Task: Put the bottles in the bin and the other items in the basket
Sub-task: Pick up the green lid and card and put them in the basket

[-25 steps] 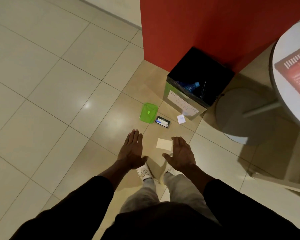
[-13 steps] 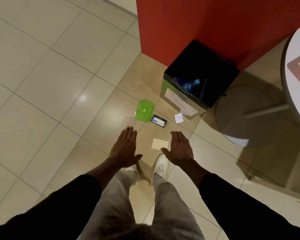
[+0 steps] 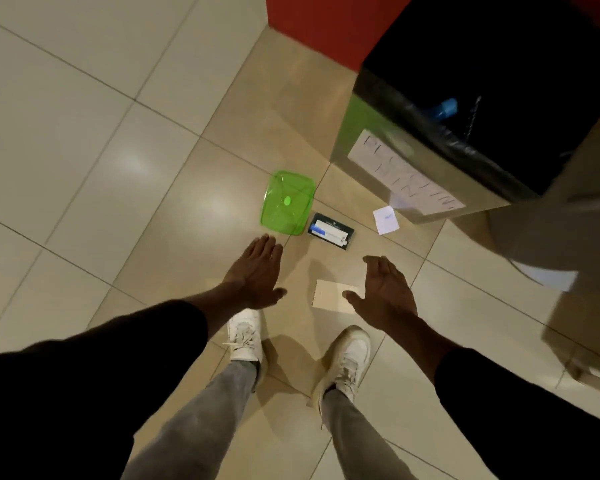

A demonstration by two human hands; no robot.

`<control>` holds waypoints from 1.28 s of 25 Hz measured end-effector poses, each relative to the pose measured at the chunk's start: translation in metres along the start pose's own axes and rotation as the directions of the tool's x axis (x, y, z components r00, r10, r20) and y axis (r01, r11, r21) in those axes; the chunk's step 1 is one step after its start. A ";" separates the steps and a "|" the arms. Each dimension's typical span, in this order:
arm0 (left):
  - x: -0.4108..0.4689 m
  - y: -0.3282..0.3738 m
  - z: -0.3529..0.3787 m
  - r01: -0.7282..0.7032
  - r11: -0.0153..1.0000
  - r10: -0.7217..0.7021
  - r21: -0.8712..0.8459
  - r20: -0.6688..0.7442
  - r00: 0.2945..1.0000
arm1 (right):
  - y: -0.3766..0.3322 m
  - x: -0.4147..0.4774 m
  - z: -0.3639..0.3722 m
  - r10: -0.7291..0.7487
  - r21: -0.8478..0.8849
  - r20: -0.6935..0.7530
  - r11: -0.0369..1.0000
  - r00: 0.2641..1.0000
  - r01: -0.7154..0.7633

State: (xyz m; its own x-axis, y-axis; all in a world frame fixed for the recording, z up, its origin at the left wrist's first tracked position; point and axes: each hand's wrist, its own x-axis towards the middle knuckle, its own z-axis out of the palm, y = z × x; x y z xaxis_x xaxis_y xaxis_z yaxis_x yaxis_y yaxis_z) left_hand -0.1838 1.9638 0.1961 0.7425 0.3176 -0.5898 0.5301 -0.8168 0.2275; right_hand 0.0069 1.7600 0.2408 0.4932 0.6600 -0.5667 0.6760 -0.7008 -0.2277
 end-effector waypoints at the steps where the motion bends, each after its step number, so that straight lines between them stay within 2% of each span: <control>1: 0.024 -0.011 0.016 0.028 0.999 -0.028 -0.022 0.004 1.000 | 0.003 0.020 0.021 -0.014 -0.024 0.011 1.000 1.000 0.015; 4: 0.104 -0.051 0.082 0.127 0.990 -0.129 -0.063 -0.035 0.991 | 0.015 0.097 0.097 -0.065 -0.095 0.017 0.993 0.998 0.066; 6: 0.149 -0.076 0.118 0.226 0.961 -0.238 -0.159 -0.060 0.970 | 0.022 0.144 0.137 -0.103 -0.126 0.013 0.987 0.995 0.104; 8: 0.171 -0.091 0.130 0.306 0.937 -0.322 -0.170 -0.077 0.944 | 0.022 0.170 0.148 -0.126 -0.168 -0.023 0.978 0.992 0.121; 12: 0.231 -0.116 0.171 0.487 0.822 -0.532 -0.295 -0.095 0.841 | 0.034 0.232 0.184 -0.182 -0.290 -0.083 0.945 0.980 0.151; 15: 0.264 -0.127 0.192 0.589 0.696 -0.671 -0.411 -0.080 0.737 | 0.041 0.262 0.204 -0.199 -0.360 -0.093 0.920 0.976 0.153; 17: 0.273 -0.127 0.197 0.624 0.635 -0.708 -0.455 -0.021 0.706 | 0.046 0.269 0.210 -0.187 -0.402 -0.077 0.905 0.979 0.141; 19: 0.279 -0.134 0.199 0.638 0.616 -0.722 -0.462 -0.007 0.692 | 0.048 0.276 0.215 -0.191 -0.418 -0.051 0.896 0.980 0.153; 24: 0.228 -0.121 0.174 0.640 0.516 -0.732 -0.570 0.095 0.675 | 0.032 0.236 0.185 -0.058 -0.378 -0.016 0.925 0.998 0.047; 27: 0.160 -0.098 0.126 0.610 0.425 -0.726 -0.668 0.151 0.671 | 0.013 0.173 0.132 0.025 -0.285 -0.038 0.958 0.999 -0.034; 28: 0.135 -0.088 0.096 0.601 0.420 -0.727 -0.679 0.145 0.672 | 0.004 0.149 0.103 0.039 -0.270 -0.056 0.961 0.998 -0.053; 30: 0.100 -0.076 0.076 0.590 0.393 -0.736 -0.705 0.143 0.662 | 0.000 0.111 0.092 0.065 -0.237 -0.086 0.968 0.994 -0.084; 32: 0.052 -0.050 0.030 0.558 0.354 -0.729 -0.751 0.152 0.667 | -0.010 0.060 0.044 0.097 -0.138 -0.067 0.985 0.993 -0.105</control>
State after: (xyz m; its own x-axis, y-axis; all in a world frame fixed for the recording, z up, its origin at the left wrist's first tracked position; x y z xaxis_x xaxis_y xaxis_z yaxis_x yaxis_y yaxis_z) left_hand -0.1843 2.0070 0.1309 0.0466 0.7340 -0.6775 0.9093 0.2497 0.3330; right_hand 0.0056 1.7947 0.1749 0.5921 0.6056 -0.5318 0.6894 -0.7223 -0.0550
